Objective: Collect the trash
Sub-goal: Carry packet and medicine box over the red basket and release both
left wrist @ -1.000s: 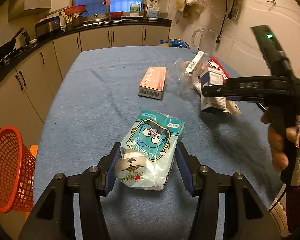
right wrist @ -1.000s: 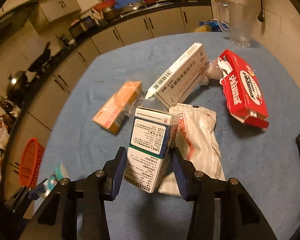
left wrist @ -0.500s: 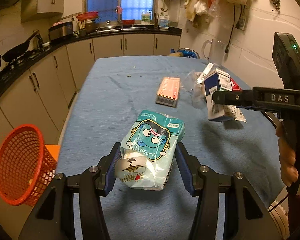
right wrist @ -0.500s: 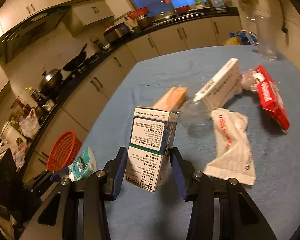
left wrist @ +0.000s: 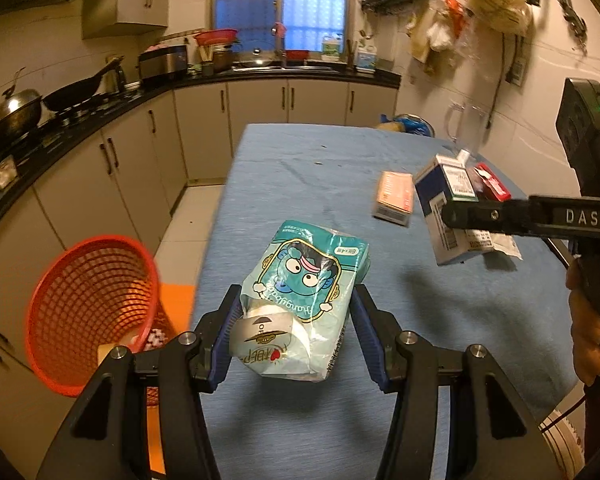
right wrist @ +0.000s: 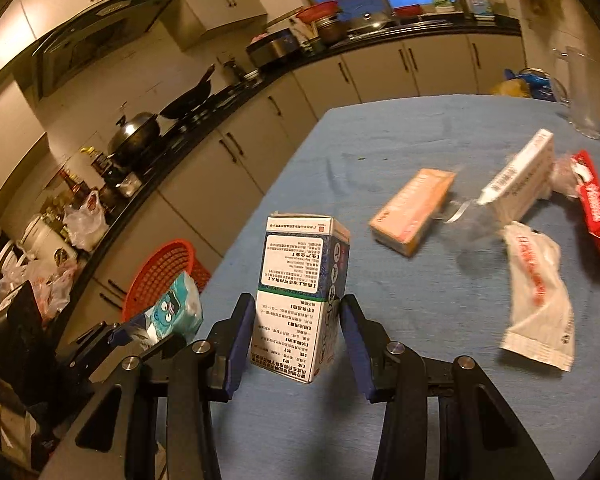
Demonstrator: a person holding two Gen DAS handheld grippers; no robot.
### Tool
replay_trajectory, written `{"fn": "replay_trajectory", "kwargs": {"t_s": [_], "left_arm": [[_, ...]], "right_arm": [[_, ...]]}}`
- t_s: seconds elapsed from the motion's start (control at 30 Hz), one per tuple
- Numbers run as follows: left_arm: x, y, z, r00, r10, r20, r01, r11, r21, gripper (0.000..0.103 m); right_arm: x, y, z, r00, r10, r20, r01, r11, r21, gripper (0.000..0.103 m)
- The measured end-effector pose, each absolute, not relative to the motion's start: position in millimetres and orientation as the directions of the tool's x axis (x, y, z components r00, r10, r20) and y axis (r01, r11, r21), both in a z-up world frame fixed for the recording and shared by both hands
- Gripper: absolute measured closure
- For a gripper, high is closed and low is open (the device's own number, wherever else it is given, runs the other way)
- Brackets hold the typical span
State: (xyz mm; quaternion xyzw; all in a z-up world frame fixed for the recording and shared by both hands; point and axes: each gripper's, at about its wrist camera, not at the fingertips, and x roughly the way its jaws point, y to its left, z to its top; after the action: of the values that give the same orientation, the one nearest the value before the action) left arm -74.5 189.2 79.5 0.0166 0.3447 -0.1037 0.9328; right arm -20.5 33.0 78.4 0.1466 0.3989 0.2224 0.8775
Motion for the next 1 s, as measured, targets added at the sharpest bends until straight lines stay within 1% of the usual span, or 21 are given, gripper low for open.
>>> {"fn": "replay_trajectory", "kwargs": {"t_s": [0.53,0.77,1.0], "left_arm": [[-83.0,281.9,93.4,0.785,-0.068,-0.616,0.044,0.998,-0.054,0.05],[-82.2,319.4,91.1,0.784,-0.03,-0.62,-0.014,0.998,-0.067,0.05],[-74.4,361.4,81.1,0.766,0.02,-0.642,-0.088,0.993,-0.074,0.05]], "right_arm": [[-5.7,122.5,85.9,0.499,0.593,-0.632,-0.39,0.805,0.448,0.058],[2.2,161.4,94.6,0.461,0.629,-0.626,-0.438,0.775,0.456,0.058],[14.0,205.0,91.9,0.399,0.663,-0.633,-0.471,0.741,0.479,0.058]]}}
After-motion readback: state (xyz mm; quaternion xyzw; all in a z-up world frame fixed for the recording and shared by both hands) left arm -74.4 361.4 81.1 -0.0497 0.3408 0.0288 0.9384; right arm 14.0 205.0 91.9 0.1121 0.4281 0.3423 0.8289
